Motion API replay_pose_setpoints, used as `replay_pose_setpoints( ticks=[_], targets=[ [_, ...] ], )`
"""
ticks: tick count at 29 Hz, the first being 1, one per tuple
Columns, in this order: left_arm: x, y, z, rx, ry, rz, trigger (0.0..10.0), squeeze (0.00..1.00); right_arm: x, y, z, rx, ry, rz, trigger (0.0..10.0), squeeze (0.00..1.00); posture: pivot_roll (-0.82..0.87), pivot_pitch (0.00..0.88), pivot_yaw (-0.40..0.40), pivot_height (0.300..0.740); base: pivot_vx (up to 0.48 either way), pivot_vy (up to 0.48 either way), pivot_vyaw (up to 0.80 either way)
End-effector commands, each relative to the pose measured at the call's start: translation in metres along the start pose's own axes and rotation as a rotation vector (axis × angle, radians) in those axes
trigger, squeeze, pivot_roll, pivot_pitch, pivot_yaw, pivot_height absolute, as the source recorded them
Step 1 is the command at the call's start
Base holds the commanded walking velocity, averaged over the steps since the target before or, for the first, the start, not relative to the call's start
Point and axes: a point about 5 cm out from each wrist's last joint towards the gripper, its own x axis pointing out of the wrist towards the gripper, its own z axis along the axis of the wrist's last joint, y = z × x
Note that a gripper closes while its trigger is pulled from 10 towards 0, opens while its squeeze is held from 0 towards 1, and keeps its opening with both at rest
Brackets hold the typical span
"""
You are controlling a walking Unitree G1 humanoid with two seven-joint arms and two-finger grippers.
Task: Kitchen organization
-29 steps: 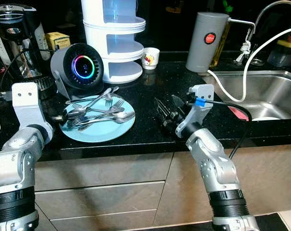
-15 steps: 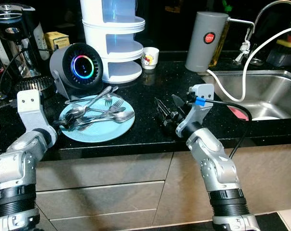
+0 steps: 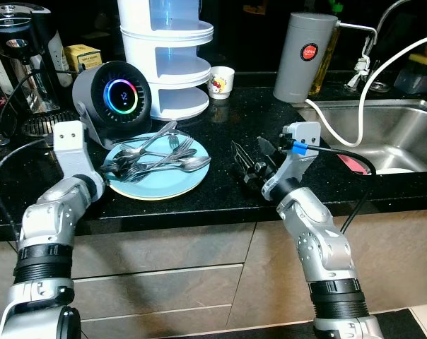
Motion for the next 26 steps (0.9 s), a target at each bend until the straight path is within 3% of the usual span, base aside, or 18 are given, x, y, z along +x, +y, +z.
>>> replay_pose_setpoints(
  ticks=[1, 13, 26],
  targets=[
    [0.004, -0.014, -0.003, 0.017, 0.018, -0.055, 10.0, 0.0, -0.003, -0.001, -0.001, 0.002, 0.006, -0.004, 10.0, 0.0, -0.02, 0.106, 0.02, 0.74, 0.0, 0.0, 0.0],
    [0.021, -0.047, -0.011, 0.048, 0.039, -0.194, 10.0, 0.0, -0.002, 0.001, 0.002, -0.001, -0.003, -0.01, 10.0, 0.0, -0.02, 0.095, 0.02, 0.74, 0.0, 0.0, 0.0],
    [0.029, -0.075, -0.015, 0.053, 0.05, -0.292, 10.0, 0.0, -0.003, -0.001, 0.004, -0.004, -0.008, -0.02, 10.0, 0.0, -0.03, 0.094, 0.024, 0.74, 0.0, 0.0, 0.0]
  ],
)
